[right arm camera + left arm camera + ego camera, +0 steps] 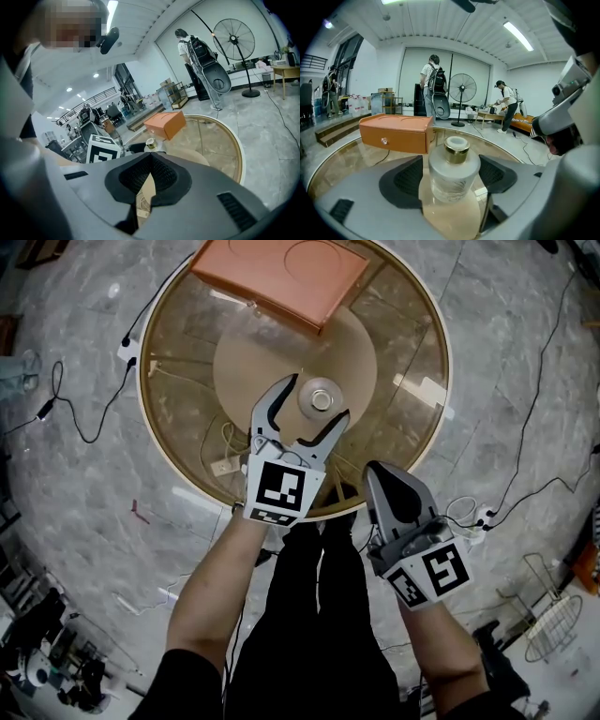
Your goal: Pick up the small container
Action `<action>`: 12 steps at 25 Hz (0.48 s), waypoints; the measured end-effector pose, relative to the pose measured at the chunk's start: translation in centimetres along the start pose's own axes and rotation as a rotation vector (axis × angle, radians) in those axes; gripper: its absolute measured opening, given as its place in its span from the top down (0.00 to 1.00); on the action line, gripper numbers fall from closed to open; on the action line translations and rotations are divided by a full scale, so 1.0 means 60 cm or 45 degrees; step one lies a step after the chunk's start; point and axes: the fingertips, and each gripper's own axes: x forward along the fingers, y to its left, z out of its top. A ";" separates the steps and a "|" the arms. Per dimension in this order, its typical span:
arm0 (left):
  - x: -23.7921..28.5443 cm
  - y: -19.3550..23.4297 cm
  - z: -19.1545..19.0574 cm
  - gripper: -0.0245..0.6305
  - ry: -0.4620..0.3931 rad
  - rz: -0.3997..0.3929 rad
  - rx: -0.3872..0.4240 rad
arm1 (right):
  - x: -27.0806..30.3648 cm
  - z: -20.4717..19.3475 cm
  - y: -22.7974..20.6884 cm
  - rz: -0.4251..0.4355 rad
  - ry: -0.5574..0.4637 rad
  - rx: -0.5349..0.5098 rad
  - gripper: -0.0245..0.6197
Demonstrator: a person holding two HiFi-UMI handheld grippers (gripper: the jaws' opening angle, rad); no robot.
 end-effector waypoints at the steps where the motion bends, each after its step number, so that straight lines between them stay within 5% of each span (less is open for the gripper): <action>1: 0.005 -0.002 -0.002 0.40 0.003 -0.004 0.009 | -0.001 -0.002 -0.002 -0.002 -0.001 0.001 0.94; 12: 0.043 -0.007 -0.009 0.40 0.013 -0.009 0.027 | -0.026 0.003 -0.023 -0.031 -0.020 0.000 0.94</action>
